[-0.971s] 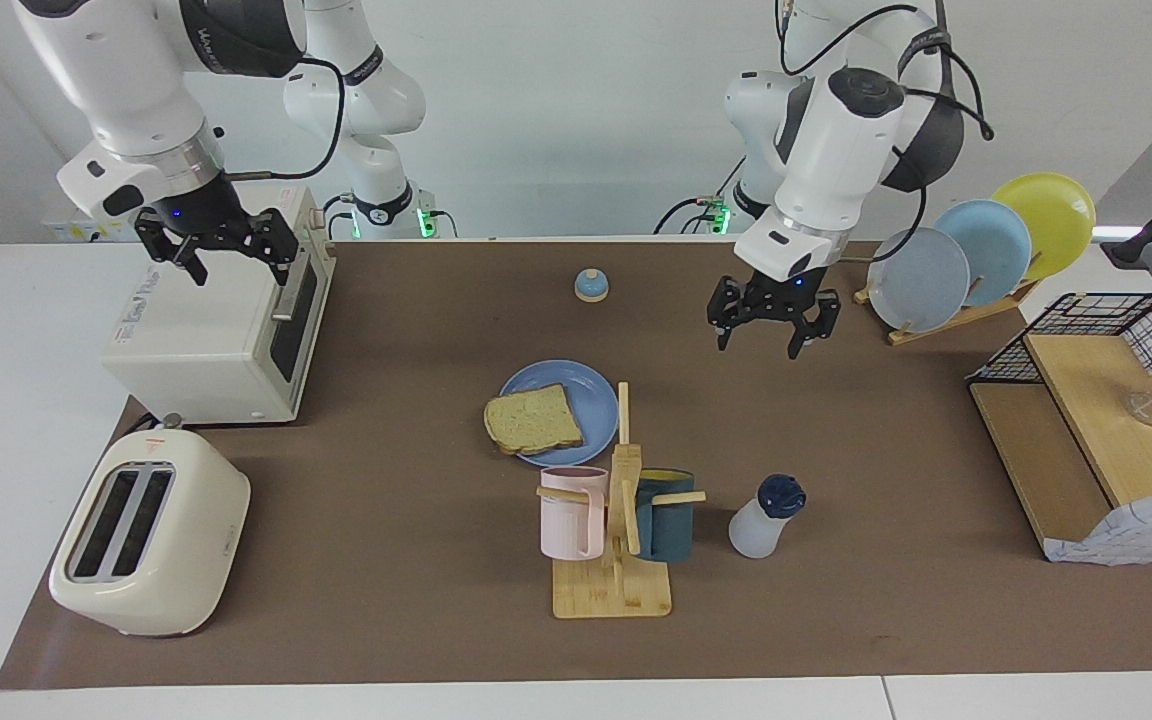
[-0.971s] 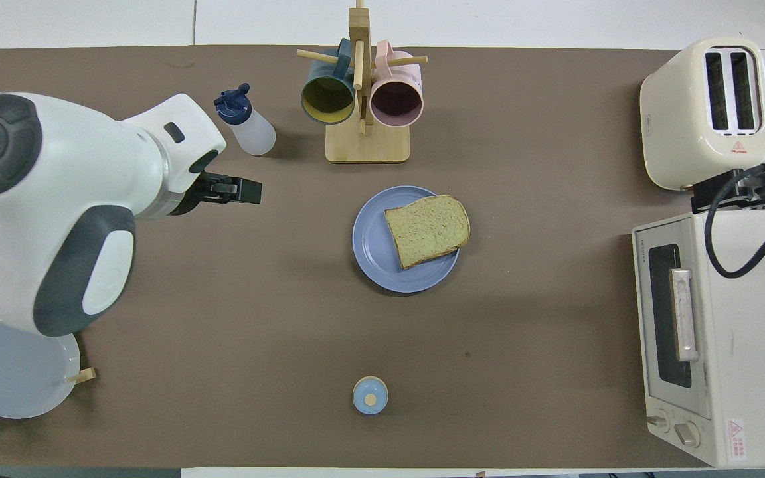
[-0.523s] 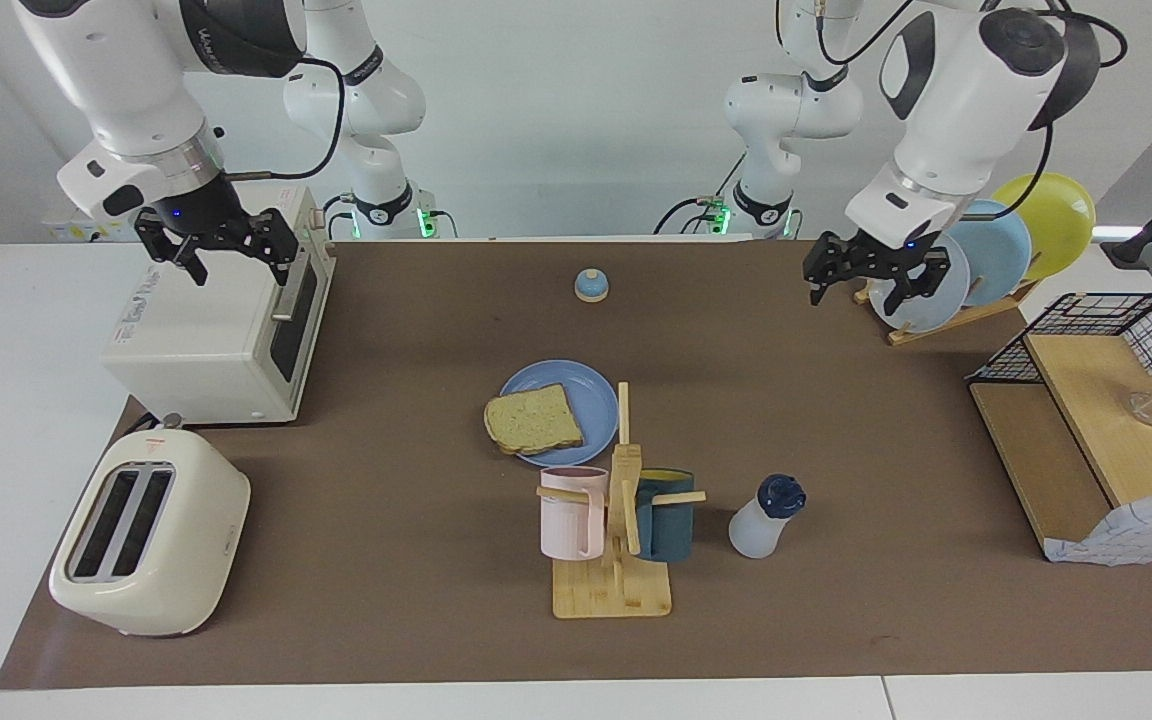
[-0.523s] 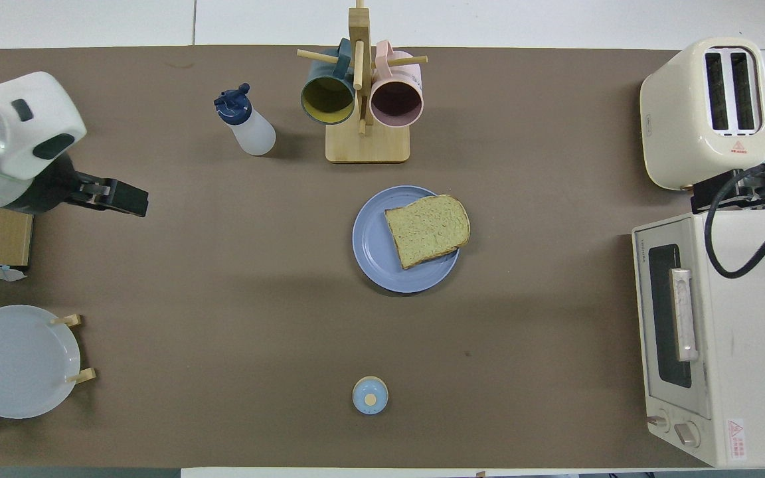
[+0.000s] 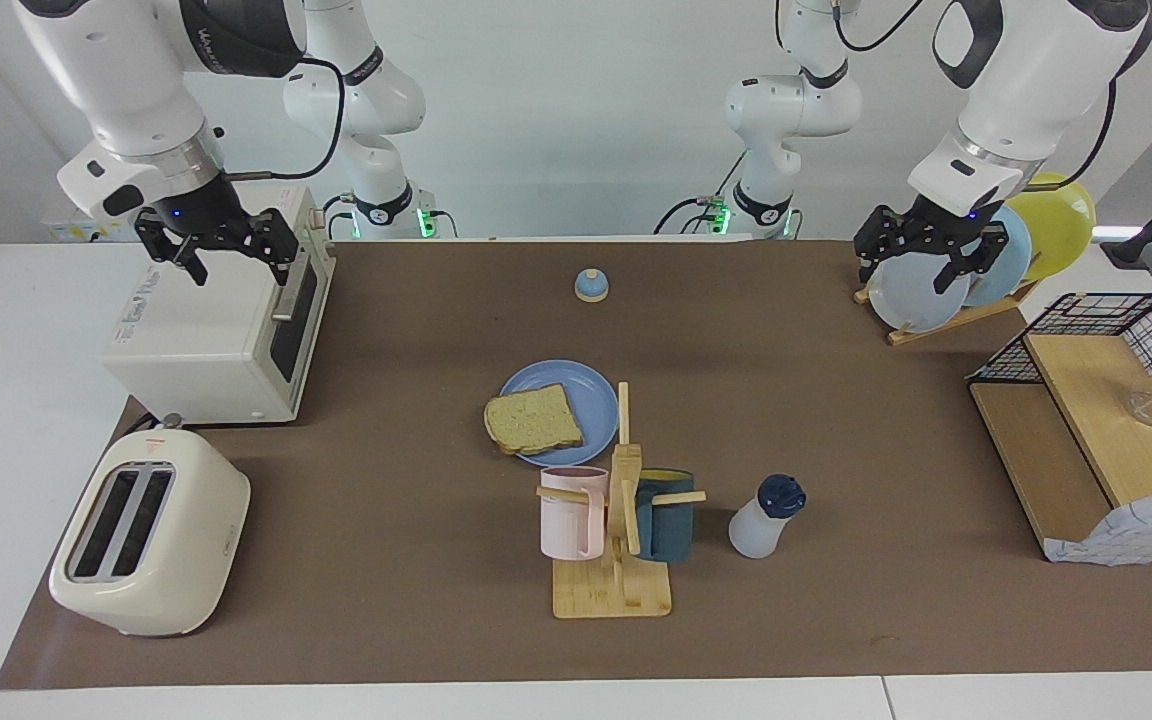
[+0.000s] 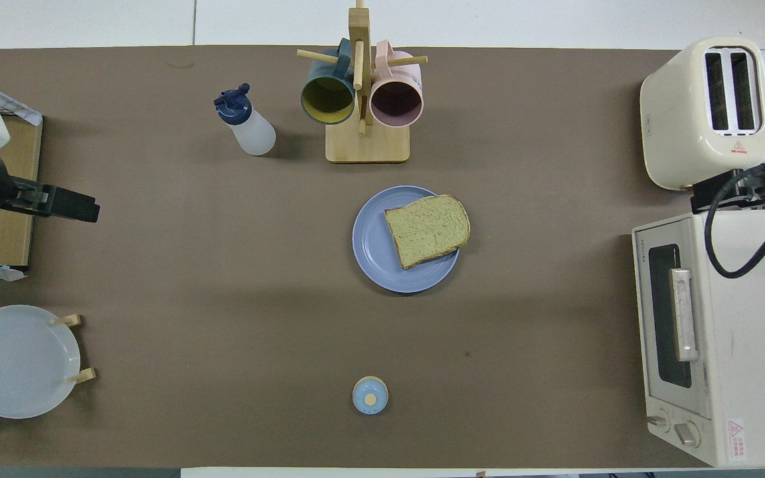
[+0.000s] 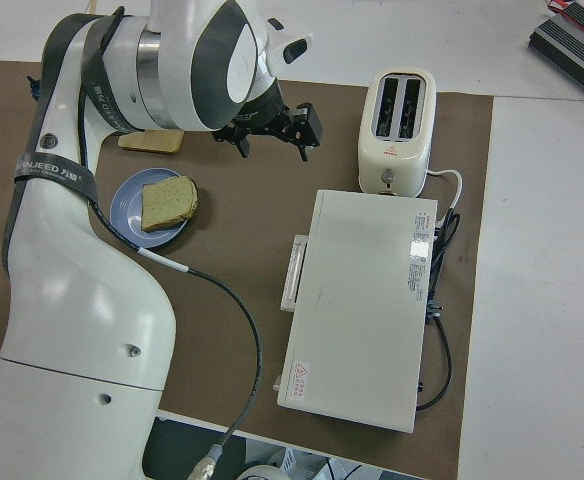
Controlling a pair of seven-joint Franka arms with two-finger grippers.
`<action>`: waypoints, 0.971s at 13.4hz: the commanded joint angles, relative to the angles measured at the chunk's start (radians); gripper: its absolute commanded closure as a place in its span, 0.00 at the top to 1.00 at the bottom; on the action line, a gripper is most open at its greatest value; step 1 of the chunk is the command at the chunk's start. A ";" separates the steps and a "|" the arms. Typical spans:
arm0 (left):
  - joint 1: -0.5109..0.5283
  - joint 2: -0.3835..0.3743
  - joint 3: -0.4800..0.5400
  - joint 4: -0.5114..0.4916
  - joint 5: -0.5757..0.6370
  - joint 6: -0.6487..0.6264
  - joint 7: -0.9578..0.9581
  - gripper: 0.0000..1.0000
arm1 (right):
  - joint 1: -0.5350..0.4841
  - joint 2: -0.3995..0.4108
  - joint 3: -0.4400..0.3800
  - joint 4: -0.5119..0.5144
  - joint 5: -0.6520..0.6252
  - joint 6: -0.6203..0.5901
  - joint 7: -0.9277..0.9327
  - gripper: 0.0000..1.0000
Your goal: Put bread on plate and add seasoning
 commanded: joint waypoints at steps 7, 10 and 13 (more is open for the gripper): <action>0.077 0.012 0.002 0.048 0.056 -0.017 0.011 1.00 | -0.010 -0.020 0.005 -0.025 0.025 0.011 -0.027 1.00; 0.065 -0.002 0.014 0.016 0.060 -0.054 0.011 1.00 | -0.010 -0.020 0.005 -0.025 0.025 0.011 -0.027 1.00; 0.057 0.001 0.014 0.010 0.050 -0.030 0.007 1.00 | -0.009 -0.020 0.005 -0.025 0.025 0.011 -0.027 1.00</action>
